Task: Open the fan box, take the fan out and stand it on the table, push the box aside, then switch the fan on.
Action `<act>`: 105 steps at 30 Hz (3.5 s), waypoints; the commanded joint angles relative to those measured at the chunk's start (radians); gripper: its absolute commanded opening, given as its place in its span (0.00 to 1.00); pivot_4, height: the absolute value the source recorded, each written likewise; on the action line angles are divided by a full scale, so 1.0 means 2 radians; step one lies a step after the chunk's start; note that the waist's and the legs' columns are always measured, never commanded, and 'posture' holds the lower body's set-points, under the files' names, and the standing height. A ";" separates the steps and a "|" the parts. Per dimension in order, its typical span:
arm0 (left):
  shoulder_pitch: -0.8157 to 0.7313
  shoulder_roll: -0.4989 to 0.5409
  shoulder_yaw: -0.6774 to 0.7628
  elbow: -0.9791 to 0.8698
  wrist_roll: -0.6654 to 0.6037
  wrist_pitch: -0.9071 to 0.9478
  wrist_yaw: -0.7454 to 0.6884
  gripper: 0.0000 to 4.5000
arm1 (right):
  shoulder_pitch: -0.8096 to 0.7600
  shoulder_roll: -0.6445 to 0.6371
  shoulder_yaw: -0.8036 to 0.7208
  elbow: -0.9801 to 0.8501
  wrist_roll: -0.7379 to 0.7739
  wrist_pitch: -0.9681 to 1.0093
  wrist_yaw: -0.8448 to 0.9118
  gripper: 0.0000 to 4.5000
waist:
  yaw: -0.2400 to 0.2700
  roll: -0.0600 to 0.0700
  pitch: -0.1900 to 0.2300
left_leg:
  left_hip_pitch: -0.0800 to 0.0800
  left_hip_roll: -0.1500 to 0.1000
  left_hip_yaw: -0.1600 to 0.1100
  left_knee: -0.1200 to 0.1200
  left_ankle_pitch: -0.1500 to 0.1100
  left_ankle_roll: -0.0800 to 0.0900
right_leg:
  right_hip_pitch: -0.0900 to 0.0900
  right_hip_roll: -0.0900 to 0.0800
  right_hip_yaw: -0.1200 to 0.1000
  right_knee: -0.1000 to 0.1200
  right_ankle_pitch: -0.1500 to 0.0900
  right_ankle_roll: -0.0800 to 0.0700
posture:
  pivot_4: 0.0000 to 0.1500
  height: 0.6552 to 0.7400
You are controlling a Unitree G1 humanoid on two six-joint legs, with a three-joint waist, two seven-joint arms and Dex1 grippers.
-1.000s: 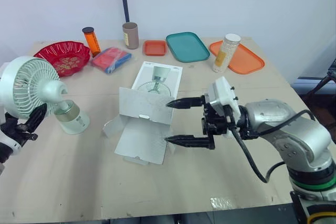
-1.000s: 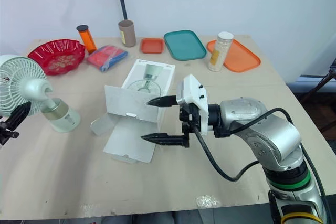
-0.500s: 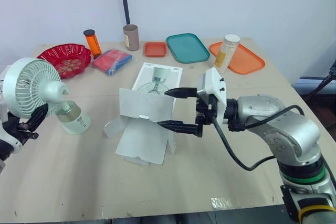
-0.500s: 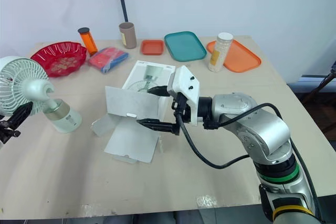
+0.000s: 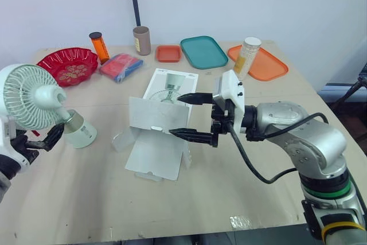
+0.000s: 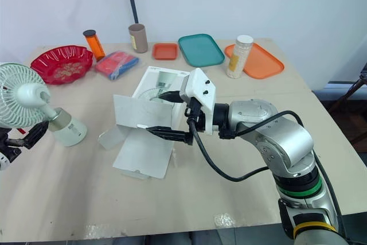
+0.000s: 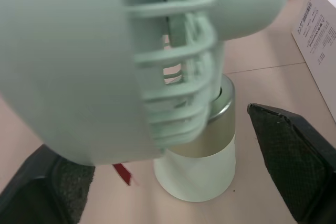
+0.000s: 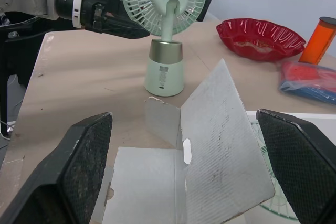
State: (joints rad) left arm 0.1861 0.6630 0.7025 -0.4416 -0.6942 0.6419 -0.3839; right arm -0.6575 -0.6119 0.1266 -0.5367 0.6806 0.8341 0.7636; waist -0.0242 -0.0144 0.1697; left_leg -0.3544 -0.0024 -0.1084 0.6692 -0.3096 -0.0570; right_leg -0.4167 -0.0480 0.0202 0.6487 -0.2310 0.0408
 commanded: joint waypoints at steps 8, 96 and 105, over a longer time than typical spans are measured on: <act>0.008 -0.005 0.025 -0.010 0.001 -0.012 -0.004 0.99 | -0.002 -0.003 0.000 -0.009 -0.006 -0.007 0.013 1.00 | 0.000 0.000 0.000 | 0.000 0.000 0.000 0.000 0.000 0.000 | 0.000 0.000 0.000 0.000 0.000 0.000 | 1.00 1.00; -0.053 0.090 -0.156 -0.001 0.047 -0.192 -0.367 1.00 | 0.053 0.150 0.082 -0.014 -0.115 0.202 -0.352 0.88 | -0.011 -0.001 0.002 | 0.000 0.001 0.000 -0.001 -0.001 0.001 | -0.001 0.002 0.001 0.001 -0.002 -0.001 | 1.00 1.00; -0.066 0.082 -0.175 0.007 0.054 -0.201 -0.363 1.00 | 0.053 0.176 0.063 -0.016 -0.150 0.223 -0.366 0.10 | -0.011 -0.001 0.002 | 0.000 0.001 0.000 -0.001 -0.001 0.001 | -0.001 0.002 0.001 0.001 -0.002 -0.001 | 1.00 1.00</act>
State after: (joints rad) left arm 0.0677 0.8316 0.3509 -0.4276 -0.5873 0.2585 -1.1170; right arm -0.5302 -0.2731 0.2704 -0.5453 0.3909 1.2798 0.0362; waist -0.0470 -0.0157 0.1729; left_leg -0.3545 0.0000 -0.1075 0.6667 -0.3114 -0.0560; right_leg -0.4194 -0.0444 0.0224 0.6499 -0.2344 0.0393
